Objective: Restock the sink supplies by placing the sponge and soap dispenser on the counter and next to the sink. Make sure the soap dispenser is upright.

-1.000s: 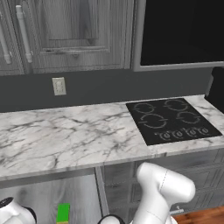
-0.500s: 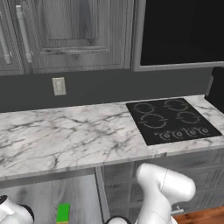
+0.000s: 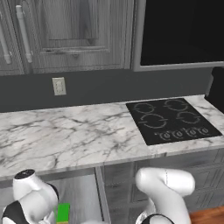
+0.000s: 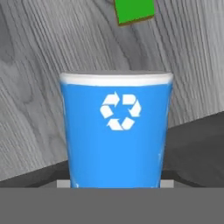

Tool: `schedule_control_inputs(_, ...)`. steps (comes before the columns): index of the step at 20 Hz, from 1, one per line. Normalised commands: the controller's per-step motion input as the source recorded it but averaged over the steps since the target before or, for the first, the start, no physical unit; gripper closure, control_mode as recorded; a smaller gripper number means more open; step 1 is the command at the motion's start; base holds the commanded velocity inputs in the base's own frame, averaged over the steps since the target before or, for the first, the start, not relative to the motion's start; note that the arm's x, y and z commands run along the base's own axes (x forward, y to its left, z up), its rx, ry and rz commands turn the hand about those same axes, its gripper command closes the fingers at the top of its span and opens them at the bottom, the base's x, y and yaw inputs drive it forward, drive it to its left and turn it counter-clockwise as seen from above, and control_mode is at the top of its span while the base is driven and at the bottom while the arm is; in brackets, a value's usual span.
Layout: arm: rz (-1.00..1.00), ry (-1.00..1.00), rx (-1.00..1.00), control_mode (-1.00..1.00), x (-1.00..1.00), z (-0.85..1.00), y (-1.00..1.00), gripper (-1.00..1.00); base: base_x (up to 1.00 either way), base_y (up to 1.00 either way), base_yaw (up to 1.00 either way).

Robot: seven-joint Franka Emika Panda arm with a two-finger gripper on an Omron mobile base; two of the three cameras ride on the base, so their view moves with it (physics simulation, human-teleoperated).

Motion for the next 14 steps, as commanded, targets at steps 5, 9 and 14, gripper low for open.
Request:
schedule_control_inputs(5,-0.27,0.02,0.14,-1.00,0.00,0.96,-0.93,1.00,0.00,0.00,0.00)
schedule_control_inputs(9,-0.26,0.00,0.12,-1.00,0.00,0.95,-0.98,1.00,0.00,0.00,0.00)
schedule_control_inputs(14,-0.24,0.00,0.09,-1.00,0.00,1.00,-0.93,1.00,0.00,0.00,0.00)
